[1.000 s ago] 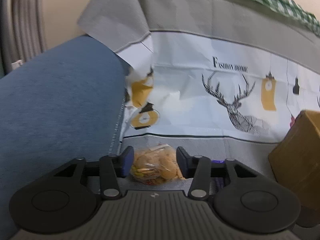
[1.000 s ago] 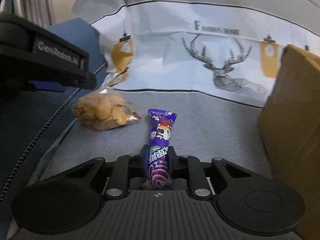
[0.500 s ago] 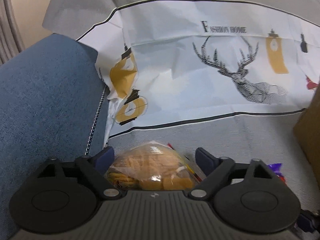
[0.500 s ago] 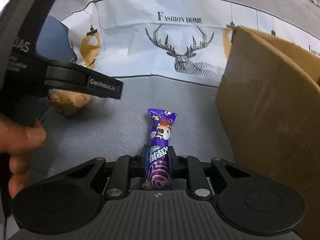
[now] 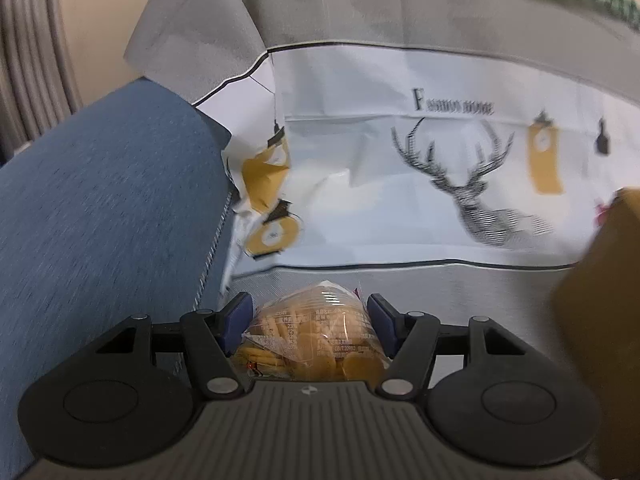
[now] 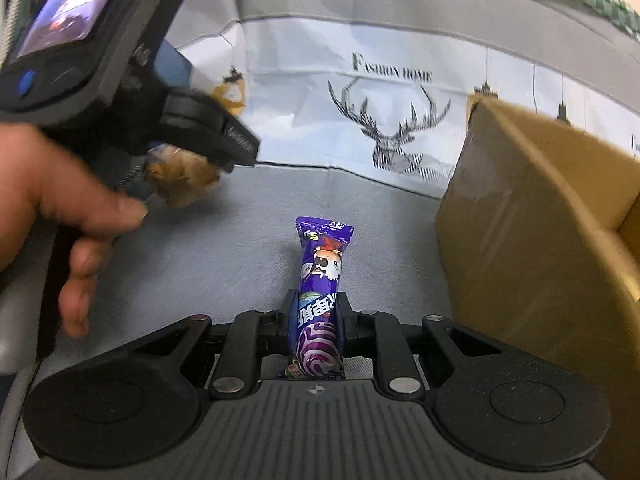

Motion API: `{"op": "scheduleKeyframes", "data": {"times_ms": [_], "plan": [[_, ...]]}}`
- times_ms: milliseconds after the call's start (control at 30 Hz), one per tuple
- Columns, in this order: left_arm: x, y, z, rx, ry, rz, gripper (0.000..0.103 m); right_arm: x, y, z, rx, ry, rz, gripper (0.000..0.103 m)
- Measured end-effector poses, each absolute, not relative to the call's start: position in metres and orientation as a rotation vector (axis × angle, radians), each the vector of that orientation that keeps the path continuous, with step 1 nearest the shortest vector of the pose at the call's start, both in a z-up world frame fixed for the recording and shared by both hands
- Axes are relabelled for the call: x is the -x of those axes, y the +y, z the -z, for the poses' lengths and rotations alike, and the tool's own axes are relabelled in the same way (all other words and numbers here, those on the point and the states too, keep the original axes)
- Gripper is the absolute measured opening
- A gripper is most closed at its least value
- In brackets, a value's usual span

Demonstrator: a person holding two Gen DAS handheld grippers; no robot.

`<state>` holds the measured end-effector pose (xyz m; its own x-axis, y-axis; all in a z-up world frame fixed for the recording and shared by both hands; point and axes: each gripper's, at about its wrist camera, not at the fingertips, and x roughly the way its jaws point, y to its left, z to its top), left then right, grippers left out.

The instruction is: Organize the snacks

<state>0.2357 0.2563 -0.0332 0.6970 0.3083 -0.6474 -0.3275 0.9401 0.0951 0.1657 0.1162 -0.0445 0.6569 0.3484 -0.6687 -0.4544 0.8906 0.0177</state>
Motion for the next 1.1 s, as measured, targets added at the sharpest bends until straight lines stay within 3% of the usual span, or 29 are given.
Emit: {"op": "scheduleKeyframes", "data": {"times_ms": [567,733,767,967,1100], "plan": [[-0.097,0.222,0.021,0.423,0.948,-0.193,0.070,-0.062,0.072,0.027,0.142,0.901,-0.694,0.019],[-0.101,0.221,0.041,0.458,1.082,-0.155,0.072,-0.060,0.070,0.039,0.136,0.945,-0.685,0.019],[-0.102,0.222,0.045,0.461,1.105,-0.153,0.076,-0.062,0.070,0.039,0.125,0.950,-0.703,0.019],[-0.106,0.223,0.045,0.488,1.103,-0.125,0.085,-0.065,0.069,0.040,0.135,0.950,-0.709,0.021],[-0.115,0.206,0.049,0.393,1.157,-0.117,0.089,-0.067,0.069,0.041,0.123,0.958,-0.702,0.027]]}}
